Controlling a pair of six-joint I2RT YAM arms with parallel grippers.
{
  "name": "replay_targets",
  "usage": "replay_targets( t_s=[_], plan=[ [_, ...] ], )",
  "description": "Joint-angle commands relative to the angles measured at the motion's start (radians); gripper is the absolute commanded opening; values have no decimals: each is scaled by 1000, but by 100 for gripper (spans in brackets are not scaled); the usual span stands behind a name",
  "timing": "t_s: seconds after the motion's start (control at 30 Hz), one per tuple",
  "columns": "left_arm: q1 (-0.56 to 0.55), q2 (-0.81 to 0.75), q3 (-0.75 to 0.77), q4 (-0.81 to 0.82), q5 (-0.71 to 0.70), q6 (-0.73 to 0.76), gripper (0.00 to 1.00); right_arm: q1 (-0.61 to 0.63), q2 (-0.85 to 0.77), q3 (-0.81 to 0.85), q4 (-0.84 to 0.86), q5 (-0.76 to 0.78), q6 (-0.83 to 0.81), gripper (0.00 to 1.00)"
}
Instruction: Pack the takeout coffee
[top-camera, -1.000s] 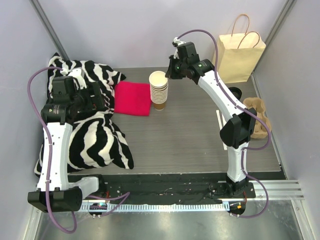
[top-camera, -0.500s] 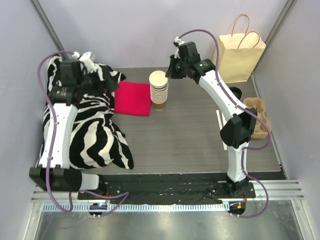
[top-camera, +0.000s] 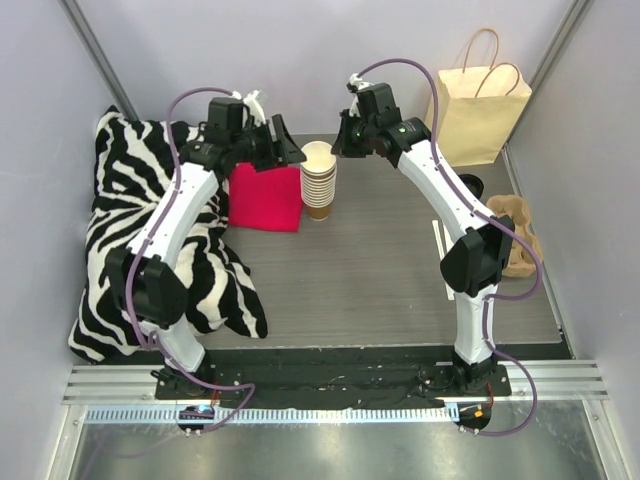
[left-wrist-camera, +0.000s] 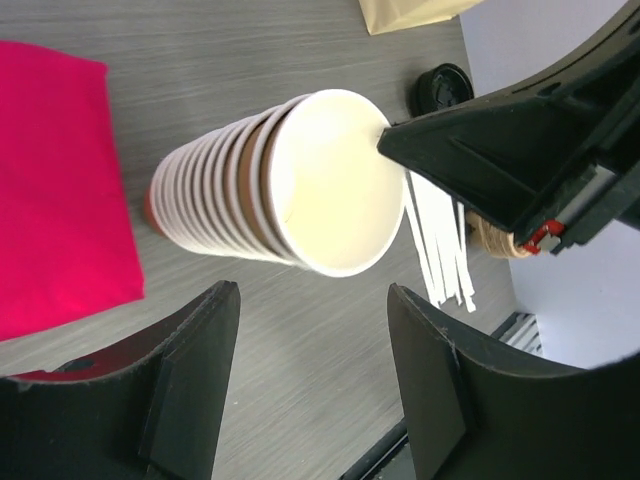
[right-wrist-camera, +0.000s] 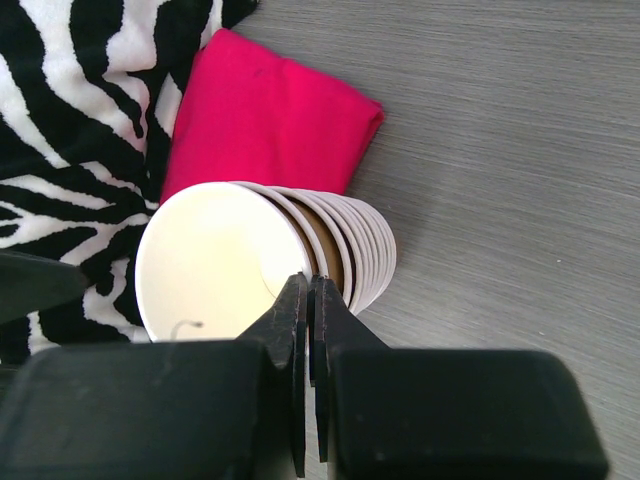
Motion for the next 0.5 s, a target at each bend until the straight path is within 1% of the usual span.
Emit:
replay_targets(
  t_s=[0.0,0.13,0.27,0.43,0.47],
  plan=[
    [-25,28,58,115,18,-90,65,-6,-55,38,42,-7,-4,1],
    [-34,50,56,133,24,-115,61,-8,-57,26,42,-11,-1,1],
    [-34,73,56,152,41,-138,53,-11,-54,22,42,-21,7,1],
    [-35,90,56,161,47,-153,49,-10,-54,20,44,-31,8,1],
    [-37,93,56,161,53,-156,46,-10,-54,22,44,-36,8,1]
  ],
)
